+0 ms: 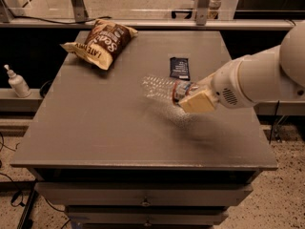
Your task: Move water bottle near rxbar blueberry
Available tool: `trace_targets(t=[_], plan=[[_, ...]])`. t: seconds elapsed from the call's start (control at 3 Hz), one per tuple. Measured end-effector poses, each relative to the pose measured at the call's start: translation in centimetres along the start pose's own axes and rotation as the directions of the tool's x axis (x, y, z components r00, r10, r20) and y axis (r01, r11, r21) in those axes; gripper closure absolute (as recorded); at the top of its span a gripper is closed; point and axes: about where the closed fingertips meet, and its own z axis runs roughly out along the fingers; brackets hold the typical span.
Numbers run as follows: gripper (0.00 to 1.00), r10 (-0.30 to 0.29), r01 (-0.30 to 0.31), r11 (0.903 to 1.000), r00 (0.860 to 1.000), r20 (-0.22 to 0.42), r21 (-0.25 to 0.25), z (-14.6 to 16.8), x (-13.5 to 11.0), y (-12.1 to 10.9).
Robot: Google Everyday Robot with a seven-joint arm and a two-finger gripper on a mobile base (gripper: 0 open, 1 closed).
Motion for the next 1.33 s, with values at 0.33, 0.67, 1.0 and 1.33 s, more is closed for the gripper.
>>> trace_targets(t=[0.33, 0.67, 1.0, 1.33], plan=[[1.0, -0.007, 0.005, 0.9922, 1.0, 0.017, 0.124, -1.6, -0.4, -5.6], [1.0, -0.019, 0.014, 0.9721, 1.0, 0.017, 0.234, -3.2, -0.6, -11.5], [1.0, -0.019, 0.017, 0.9479, 1.0, 0.005, 0.318, -3.8, -0.3, -17.6], [1.0, -0.016, 0.015, 0.9405, 1.0, -0.001, 0.339, -2.5, -0.3, -21.4]])
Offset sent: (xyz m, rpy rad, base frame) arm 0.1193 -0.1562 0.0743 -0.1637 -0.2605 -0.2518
